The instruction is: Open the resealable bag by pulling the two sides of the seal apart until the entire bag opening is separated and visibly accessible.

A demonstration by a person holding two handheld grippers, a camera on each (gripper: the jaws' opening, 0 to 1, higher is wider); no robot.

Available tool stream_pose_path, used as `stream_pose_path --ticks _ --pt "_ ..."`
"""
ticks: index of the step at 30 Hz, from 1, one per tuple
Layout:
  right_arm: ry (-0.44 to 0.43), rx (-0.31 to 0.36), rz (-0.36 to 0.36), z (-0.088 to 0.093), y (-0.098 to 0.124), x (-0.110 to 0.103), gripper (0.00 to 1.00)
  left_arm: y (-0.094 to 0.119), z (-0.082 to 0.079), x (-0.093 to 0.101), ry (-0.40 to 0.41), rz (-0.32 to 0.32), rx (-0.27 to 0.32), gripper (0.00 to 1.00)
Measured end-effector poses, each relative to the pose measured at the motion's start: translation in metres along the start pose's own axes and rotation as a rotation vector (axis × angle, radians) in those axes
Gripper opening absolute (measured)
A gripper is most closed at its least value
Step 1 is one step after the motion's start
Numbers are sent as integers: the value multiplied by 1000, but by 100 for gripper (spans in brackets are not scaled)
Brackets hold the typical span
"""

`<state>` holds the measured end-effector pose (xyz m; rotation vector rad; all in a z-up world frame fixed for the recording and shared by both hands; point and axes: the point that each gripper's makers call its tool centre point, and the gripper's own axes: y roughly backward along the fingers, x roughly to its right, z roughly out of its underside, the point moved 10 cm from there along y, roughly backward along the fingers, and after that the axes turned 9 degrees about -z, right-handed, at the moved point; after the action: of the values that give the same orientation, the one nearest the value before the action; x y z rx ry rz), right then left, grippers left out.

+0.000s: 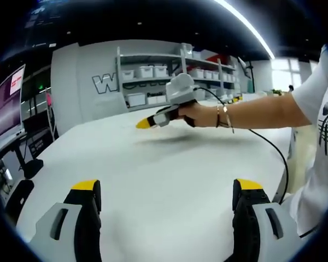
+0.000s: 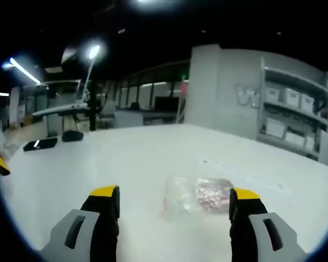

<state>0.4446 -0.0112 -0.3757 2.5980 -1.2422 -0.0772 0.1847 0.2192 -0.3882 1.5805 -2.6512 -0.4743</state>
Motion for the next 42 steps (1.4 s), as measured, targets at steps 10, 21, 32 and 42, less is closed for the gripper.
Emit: stream_pose_path --ticks 10,21,32,42 --pt "-19 16 3 2 9 2 82 2 0 1 -1 -4 2 99" --pt "-40 29 16 4 20 7 81 2 -2 3 -2 -2 7 99" --pt "-51 37 11 5 26 7 79 4 -2 4 -5 -6 7 99" --pt "-56 49 8 5 36 6 77 5 -3 6 -10 -3 9 99"
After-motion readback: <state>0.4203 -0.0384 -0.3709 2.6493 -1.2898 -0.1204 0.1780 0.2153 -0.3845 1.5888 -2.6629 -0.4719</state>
